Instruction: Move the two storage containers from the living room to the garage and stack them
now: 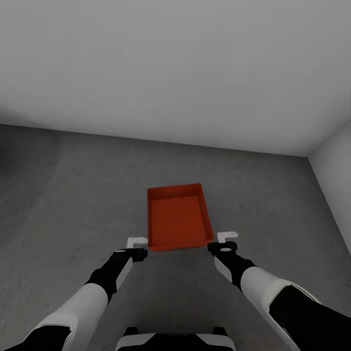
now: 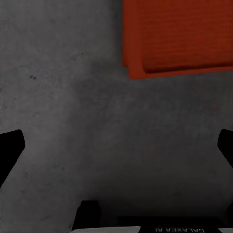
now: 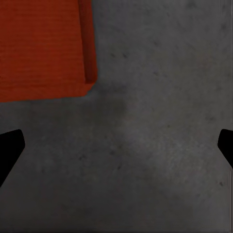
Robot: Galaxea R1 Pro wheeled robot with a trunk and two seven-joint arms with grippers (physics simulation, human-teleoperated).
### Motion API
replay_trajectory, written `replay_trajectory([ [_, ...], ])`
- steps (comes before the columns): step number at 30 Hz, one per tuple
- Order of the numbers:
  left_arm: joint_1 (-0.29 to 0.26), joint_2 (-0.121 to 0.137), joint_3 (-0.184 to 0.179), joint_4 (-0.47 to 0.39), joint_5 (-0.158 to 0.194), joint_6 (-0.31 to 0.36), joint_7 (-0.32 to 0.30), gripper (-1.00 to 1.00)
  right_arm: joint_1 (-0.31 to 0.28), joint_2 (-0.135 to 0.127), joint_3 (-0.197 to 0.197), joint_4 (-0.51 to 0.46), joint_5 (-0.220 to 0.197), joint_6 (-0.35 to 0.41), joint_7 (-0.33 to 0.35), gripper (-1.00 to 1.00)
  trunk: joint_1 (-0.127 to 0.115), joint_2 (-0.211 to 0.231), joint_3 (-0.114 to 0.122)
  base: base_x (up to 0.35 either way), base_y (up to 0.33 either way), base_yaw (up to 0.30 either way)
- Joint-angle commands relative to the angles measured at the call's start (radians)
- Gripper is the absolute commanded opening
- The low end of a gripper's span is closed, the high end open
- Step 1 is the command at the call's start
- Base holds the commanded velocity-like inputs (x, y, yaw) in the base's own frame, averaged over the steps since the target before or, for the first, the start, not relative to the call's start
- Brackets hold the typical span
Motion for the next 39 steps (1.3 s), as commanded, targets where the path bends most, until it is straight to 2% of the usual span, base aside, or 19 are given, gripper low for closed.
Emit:
replay_trajectory([
  [1, 0.0, 0.001, -0.001, 0.001, 0.005, 0.005, 0.002, 1.0, 0.0, 0.001, 0.009, 0.011, -0.006, 0.004, -0.006, 1.0, 0.0, -0.001, 0.0, 0.0, 0.0, 0.0],
  [5, 0.0, 0.009, 0.0, 0.034, 0.011, 0.005, 0.002, 1.0, 0.004, 0.005, 0.009, 0.069, -0.008, 0.002, -0.003, 1.0, 0.0, -0.001, 0.0, 0.0, 0.0, 0.0],
  [8, 0.0, 0.033, 0.001, 0.106, 0.013, -0.007, 0.001, 1.0, 0.004, 0.0, 0.009, 0.105, -0.006, -0.014, 0.001, 1.0, 0.0, -0.001, 0.0, 0.0, 0.0, 0.0],
  [9, 0.0, 0.045, 0.001, 0.134, 0.014, -0.025, 0.0, 1.0, 0.004, -0.001, 0.009, 0.11, -0.007, -0.027, -0.001, 1.0, 0.0, -0.001, 0.0, 0.0, 0.0, 0.0],
  [10, 0.0, 0.063, 0.002, 0.196, 0.015, -0.085, -0.001, 1.0, 0.005, -0.001, 0.009, 0.122, -0.008, -0.049, -0.003, 1.0, 0.0, -0.001, 0.0, 0.0, 0.0, 0.0],
  [14, 0.0, 0.076, 0.005, 0.301, 0.016, -0.189, -0.001, 1.0, 0.007, 0.0, 0.009, 0.135, -0.012, -0.065, -0.004, 1.0, 0.0, -0.001, 0.0, 0.0, 0.0, 0.0],
  [17, 0.0, 0.087, 0.006, 0.357, 0.017, -0.217, -0.002, 1.0, 0.022, -0.001, 0.009, 0.138, -0.015, -0.072, -0.002, 1.0, 0.0, -0.001, 0.0, 0.0, 0.0, 0.0],
  [22, 0.0, 0.101, 0.007, 0.415, 0.018, -0.227, -0.003, 1.0, 0.092, -0.001, 0.009, 0.139, -0.018, -0.075, 0.002, 1.0, 0.0, -0.001, 0.001, 0.0, 0.0, 0.0],
  [36, 0.0, 0.113, 0.007, 0.467, 0.019, -0.228, -0.002, 1.0, 0.194, 0.006, 0.007, 0.157, -0.018, -0.079, -0.023, 1.0, 0.0, -0.001, 0.02, 0.0, 0.0, -0.052],
  [39, 0.0, 0.133, 0.007, 0.471, 0.02, -0.227, -0.003, 1.0, 0.211, 0.007, 0.007, 0.157, -0.019, -0.087, -0.032, 1.0, 0.0, -0.001, 0.024, 0.0, 0.0, -0.048],
])
